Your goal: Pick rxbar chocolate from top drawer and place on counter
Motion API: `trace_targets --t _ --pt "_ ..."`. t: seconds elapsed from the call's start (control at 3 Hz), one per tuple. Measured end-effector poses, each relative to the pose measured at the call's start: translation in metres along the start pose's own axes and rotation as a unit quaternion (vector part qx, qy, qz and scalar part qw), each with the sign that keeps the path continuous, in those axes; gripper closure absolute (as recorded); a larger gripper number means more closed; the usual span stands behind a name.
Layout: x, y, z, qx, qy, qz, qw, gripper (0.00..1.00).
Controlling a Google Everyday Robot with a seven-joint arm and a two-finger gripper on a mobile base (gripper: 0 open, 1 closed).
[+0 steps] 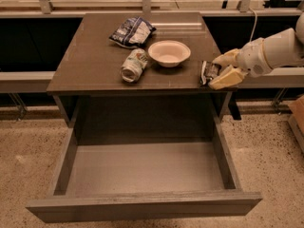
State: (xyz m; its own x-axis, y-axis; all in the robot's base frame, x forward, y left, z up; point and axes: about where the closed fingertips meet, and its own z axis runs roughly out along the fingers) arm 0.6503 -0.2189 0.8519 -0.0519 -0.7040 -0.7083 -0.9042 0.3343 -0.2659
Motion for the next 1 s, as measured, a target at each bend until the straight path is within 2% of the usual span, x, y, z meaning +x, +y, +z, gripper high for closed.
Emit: trace_targets --t 0.33,0.67,1.0 --pt "-0.0004 0.0006 0.0027 -0.002 0.0 0.0 1.0 0.05" --pt "-0.0006 0.0011 0.0044 -0.004 -0.001 0.0 1.0 0.0" --pt "-0.0006 0.0011 0.0044 -0.004 -0.001 0.0 1.0 0.0"
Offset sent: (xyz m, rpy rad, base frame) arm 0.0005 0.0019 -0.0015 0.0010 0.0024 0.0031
